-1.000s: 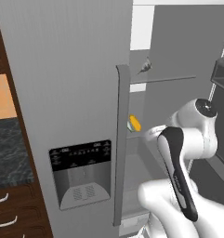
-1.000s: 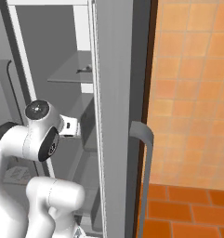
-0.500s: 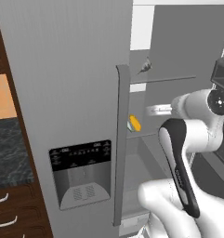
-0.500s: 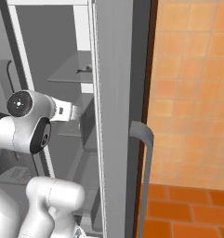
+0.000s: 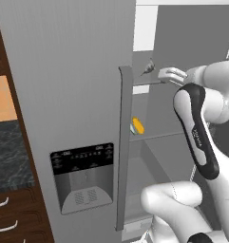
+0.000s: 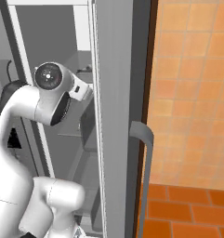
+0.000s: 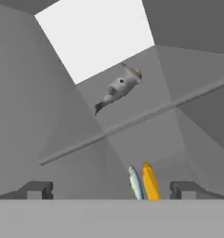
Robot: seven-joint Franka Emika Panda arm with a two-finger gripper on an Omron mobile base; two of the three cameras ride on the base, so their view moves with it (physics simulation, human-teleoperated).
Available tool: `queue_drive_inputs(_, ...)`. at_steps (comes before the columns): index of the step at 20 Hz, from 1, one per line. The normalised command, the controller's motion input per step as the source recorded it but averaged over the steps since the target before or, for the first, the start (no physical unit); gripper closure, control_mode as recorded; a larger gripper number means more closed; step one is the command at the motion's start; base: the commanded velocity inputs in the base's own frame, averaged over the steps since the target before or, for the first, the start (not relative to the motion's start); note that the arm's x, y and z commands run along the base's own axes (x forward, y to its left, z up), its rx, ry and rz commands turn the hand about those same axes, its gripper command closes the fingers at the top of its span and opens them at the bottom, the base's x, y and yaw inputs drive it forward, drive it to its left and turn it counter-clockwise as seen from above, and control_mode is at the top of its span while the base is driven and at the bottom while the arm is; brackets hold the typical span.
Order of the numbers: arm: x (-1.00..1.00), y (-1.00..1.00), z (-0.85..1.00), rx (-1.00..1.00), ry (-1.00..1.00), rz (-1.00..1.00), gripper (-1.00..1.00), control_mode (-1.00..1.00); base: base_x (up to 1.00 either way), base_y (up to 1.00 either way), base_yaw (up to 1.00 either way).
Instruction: Place one corn and one fish in each tupperware on the nearby counter, to pack two identical lunches.
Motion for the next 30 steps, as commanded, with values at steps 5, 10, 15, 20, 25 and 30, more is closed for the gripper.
queue_drive_inputs(5, 0.69, 0.00, 0.32, 0.23, 0.11, -0.10, -1.00, -1.00, 0.00, 0.00, 0.00)
queue_drive_inputs(10, 0.65, 0.00, 0.00, 0.02, 0.16, -0.01, -1.00, -1.00, 0.00, 0.00, 0.00)
queue_drive_inputs(15, 0.81, 0.00, -0.03, 0.00, 0.21, 0.00, -1.00, -1.00, 0.00, 0.00, 0.00)
queue_drive_inputs(20, 0.89, 0.00, -0.18, 0.00, 0.14, 0.00, -1.00, -1.00, 0.00, 0.00, 0.00)
queue_drive_inputs(25, 0.92, 0.00, -0.27, -0.01, 0.14, 0.00, -1.00, -1.00, 0.00, 0.00, 0.00)
queue_drive_inputs(30, 0.95, 0.00, -0.13, 0.00, 0.15, 0.00, -1.00, -1.00, 0.00, 0.00, 0.00)
